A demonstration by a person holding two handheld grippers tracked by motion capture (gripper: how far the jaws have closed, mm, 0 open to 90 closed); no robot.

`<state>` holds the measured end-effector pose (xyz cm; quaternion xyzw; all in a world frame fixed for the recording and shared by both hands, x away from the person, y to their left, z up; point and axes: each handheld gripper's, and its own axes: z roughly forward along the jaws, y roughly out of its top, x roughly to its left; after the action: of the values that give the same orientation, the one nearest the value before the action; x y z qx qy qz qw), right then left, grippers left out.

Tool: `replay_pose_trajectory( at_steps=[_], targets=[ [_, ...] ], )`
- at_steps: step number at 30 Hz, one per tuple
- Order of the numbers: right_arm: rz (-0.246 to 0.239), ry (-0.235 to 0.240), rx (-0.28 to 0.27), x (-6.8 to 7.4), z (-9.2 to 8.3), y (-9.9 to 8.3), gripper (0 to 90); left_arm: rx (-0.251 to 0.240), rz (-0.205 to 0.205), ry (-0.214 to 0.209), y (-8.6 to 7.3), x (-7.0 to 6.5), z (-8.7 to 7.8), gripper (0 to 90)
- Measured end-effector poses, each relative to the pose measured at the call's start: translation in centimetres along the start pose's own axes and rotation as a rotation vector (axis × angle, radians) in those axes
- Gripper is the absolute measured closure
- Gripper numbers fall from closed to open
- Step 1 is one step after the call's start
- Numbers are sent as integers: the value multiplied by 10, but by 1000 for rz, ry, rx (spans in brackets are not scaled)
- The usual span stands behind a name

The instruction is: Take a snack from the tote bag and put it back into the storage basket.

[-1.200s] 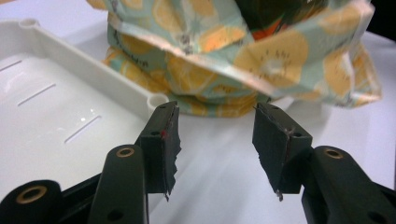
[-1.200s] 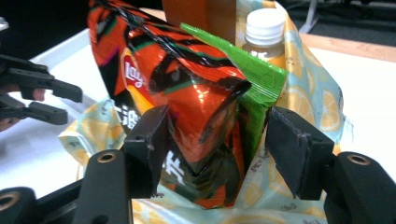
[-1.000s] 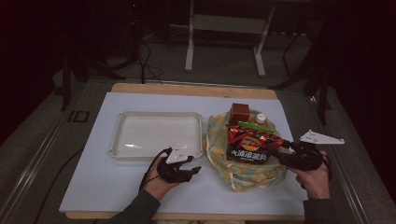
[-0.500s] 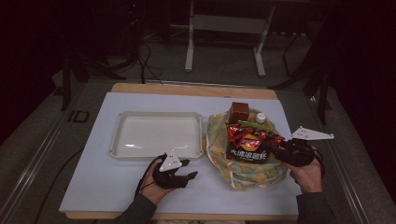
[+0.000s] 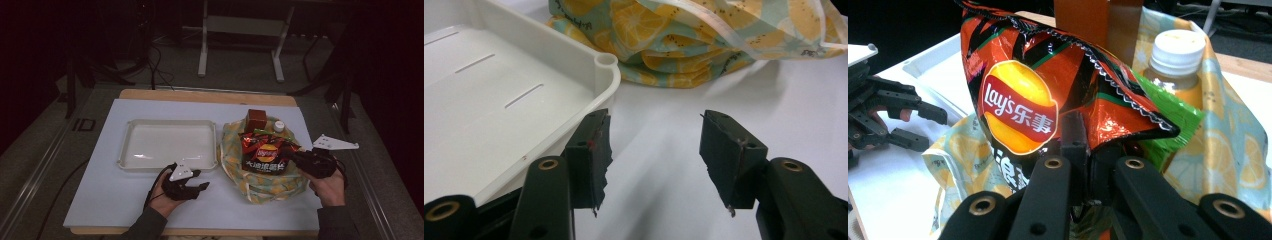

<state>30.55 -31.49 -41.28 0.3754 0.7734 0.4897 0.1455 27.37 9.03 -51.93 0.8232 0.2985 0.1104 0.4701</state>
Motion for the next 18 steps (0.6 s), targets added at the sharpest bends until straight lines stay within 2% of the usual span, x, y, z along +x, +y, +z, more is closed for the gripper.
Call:
replay_pose_trajectory(
  at_steps=[6,13,18],
  targets=[
    [-12,8,-3,6,-1,6,896,-1,-6,-6,0,2,-3,466],
    [-3,18,-19,8,-3,13,898,5,-2,-19,1,-1,-4,464],
    [-4,23,-50,12,-6,19,899,14,2,-20,1,-1,-3,463]
  ],
)
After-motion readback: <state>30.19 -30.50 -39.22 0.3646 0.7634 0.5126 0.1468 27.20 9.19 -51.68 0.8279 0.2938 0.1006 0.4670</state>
